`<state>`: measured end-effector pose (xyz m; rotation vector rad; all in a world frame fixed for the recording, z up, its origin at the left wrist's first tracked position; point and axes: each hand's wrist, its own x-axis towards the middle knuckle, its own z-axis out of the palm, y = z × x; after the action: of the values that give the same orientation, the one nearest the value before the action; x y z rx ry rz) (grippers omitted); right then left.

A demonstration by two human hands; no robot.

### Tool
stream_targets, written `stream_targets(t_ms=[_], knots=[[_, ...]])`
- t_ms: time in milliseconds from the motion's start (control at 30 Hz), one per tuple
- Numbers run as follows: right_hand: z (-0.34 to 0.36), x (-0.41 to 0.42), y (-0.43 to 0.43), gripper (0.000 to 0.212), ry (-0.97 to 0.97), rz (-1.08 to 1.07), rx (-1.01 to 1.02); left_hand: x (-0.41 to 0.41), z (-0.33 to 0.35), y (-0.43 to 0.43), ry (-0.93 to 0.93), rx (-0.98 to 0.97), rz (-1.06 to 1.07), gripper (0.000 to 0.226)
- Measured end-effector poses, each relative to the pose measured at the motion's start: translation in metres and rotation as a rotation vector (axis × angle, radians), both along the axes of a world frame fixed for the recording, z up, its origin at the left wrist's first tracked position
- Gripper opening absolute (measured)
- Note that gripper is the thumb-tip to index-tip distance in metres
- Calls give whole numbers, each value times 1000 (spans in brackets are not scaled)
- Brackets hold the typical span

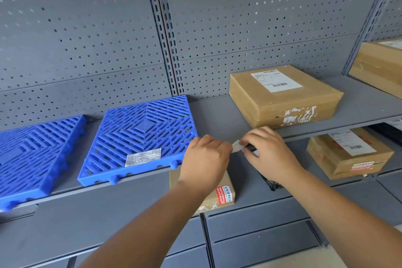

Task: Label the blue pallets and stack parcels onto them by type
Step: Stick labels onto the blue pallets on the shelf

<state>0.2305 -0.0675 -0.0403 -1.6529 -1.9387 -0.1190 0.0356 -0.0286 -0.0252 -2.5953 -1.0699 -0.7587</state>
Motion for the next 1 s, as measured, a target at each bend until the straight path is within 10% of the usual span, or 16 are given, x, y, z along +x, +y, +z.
stream_targets(t_ms=[1000], knots=[[43,-203,42,9,184,305,385,-218,27,-4,-424,59,147,6]])
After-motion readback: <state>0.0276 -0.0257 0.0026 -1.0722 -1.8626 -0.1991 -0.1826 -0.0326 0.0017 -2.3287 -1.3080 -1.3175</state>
